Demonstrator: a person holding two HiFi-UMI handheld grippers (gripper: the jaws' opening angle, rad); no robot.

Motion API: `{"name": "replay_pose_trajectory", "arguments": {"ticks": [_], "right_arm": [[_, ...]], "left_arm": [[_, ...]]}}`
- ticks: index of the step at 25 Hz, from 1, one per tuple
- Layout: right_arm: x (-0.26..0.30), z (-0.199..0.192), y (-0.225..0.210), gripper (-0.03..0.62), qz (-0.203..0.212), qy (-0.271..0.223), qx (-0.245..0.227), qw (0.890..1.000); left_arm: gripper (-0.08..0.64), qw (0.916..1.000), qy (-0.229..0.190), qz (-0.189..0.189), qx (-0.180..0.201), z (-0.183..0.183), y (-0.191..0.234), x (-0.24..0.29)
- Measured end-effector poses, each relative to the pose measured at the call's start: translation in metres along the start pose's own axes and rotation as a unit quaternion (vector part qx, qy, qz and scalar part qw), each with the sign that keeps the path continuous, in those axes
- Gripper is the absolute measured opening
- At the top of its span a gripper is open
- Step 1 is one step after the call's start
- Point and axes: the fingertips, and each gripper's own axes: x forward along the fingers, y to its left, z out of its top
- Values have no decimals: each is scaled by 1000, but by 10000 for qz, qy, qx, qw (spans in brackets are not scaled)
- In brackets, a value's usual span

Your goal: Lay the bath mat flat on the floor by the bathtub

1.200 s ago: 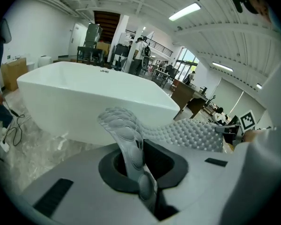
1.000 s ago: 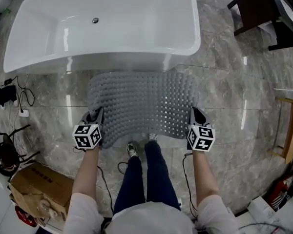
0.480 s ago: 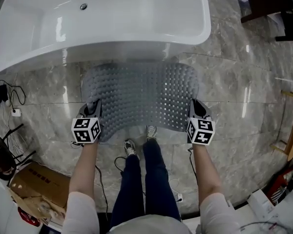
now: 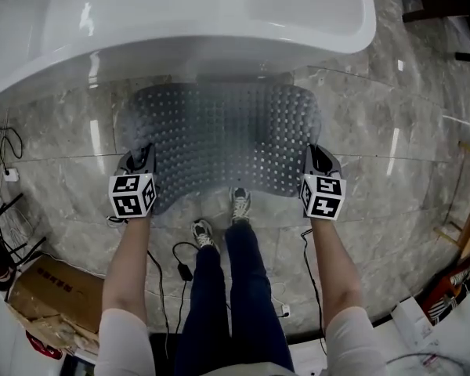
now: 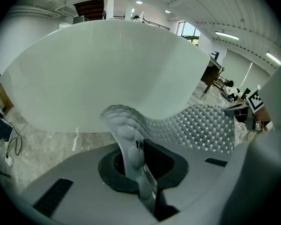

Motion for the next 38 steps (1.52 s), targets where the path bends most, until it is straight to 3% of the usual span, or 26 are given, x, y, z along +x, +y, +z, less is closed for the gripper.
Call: {"name": "replay_pose_trajectory", "arguments": {"ticks": [10,22,27,38], "right_arm": [[85,-58,7,43,9,387,-303,9988],[169,-109,8,43,41,630,-713,9955],[191,-126,-7,43,-177,746,-449,9960],[220,-154,-24,43,-326,1003,-451,9934]], "left_arm": [[44,9986,303,95,419,-48,24,80],[44,9978,426,251,443,-91,29,166],[44,9967,516,521,344,-105,39,187],[44,9902,991,811,558,-135,69,219]]}}
